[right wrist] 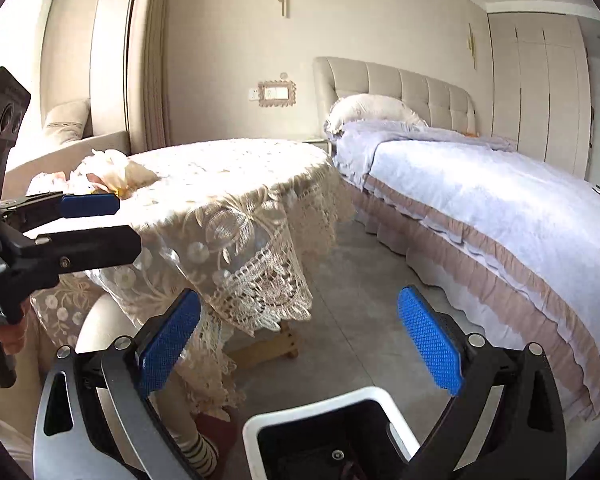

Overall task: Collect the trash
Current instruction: 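Open both tools to drop the cup and wrapper into the bin, then return both tools to the table and grasp the orange-red box with the left tool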

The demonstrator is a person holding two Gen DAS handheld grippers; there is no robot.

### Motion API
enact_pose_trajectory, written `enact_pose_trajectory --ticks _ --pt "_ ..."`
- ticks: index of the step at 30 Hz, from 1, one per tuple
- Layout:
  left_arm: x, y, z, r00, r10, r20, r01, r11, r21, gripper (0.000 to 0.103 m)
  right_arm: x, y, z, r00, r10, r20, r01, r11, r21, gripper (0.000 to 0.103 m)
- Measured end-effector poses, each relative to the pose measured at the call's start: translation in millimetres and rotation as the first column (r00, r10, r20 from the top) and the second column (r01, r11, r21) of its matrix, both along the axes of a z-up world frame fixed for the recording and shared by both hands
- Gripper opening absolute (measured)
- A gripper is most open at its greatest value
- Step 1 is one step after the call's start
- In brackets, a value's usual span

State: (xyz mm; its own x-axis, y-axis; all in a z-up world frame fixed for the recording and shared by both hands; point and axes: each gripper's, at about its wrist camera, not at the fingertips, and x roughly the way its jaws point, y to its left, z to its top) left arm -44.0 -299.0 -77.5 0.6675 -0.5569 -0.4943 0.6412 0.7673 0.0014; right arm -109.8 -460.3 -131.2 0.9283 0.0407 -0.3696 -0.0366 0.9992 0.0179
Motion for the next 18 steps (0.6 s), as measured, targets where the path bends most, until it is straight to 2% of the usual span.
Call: enact_pose_trajectory --ticks 6,11,13,16,18 --pt "8 59 22 0.984 0.157 0.079 -0.157 0.988 -0.003 0.098 23 44 32 0.990 0.116 0.077 -0.115 0.993 -0.023 0.099" --pt "19 109 32 0.946 0.306 0.103 -0.305 0.952 -0.030 0.098 39 85 46 0.973 0.209 0.097 -0.204 0.977 -0.064 0.099" --pt "26 130 36 0.915 0.385 0.116 -0.386 0.922 -0.015 0.098 45 100 50 0.965 0.244 0.101 -0.237 0.969 -0.072 0.099" --pt "34 156 36 0.854 0.497 0.155 -0.504 0.864 0.010 0.098 57 123 55 0.951 0.294 0.098 -0.287 0.955 -0.080 0.099" --pt "42 173 35 0.799 0.574 0.177 -0.588 0.808 0.033 0.098 62 138 59 0.941 0.324 0.097 -0.316 0.945 -0.088 0.099"
